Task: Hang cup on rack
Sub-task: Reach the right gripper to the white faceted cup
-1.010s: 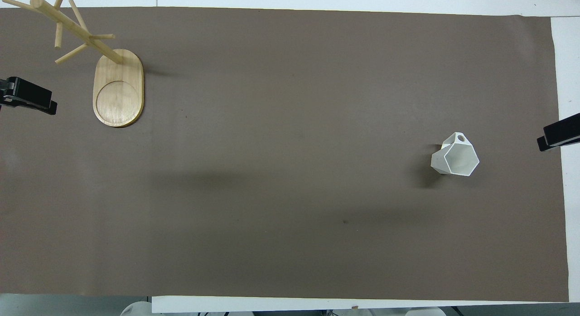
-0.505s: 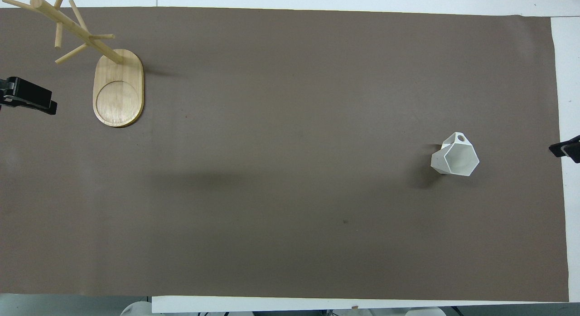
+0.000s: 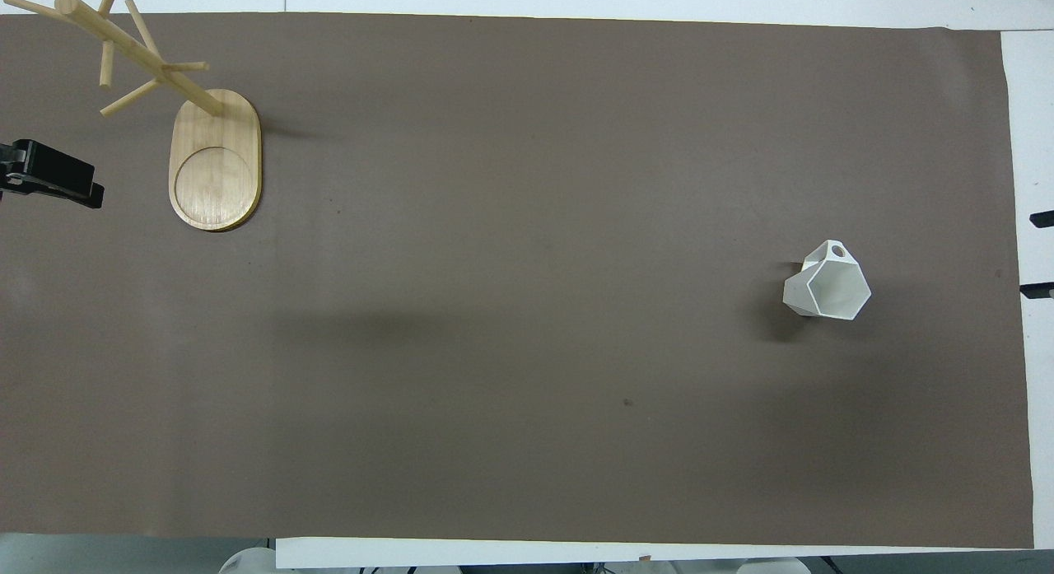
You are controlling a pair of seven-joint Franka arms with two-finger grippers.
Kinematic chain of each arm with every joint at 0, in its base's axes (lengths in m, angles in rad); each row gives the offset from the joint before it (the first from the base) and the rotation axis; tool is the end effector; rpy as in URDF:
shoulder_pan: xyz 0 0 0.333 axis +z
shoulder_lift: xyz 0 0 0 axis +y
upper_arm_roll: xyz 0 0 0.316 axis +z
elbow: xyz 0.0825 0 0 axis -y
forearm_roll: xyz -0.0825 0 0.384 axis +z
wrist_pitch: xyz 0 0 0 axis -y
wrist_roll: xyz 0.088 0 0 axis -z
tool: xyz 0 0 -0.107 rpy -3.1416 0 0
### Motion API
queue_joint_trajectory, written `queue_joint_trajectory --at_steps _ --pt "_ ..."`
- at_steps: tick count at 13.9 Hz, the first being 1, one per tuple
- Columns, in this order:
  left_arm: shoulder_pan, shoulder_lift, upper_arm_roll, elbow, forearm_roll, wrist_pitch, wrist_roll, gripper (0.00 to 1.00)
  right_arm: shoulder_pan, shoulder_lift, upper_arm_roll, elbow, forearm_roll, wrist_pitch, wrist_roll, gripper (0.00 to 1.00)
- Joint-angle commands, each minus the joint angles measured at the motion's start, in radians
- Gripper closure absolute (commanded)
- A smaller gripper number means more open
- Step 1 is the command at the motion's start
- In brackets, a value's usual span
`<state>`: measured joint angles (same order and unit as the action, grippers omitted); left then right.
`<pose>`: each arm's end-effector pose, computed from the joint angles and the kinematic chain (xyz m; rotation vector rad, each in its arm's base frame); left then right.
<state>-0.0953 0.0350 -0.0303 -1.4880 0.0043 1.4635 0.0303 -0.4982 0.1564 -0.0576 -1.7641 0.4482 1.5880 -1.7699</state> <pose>0.5503 -0.0687 0.6346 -3.1247 0.2436 0.0929 0.5104 -0.2614 0.4579 -2.2359 -1.4161 -0.3644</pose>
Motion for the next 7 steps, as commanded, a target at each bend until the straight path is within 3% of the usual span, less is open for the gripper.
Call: queue_joint_trajectory --at_steps 1,4,7 --pt "0.011 -0.029 -0.002 -0.037 -0.013 0.018 0.017 0.00 -0.089 0.095 0.013 -0.067 0.159 -0.003 -0.217 0.00" --pt "0.011 -0.029 -0.002 -0.037 -0.013 0.018 0.017 0.00 -0.120 0.219 0.013 -0.136 0.318 -0.022 -0.507 0.00" --pt "0.011 -0.029 -0.002 -0.037 -0.013 0.018 0.017 0.00 -0.112 0.203 0.015 -0.250 0.388 -0.025 -0.629 0.00"
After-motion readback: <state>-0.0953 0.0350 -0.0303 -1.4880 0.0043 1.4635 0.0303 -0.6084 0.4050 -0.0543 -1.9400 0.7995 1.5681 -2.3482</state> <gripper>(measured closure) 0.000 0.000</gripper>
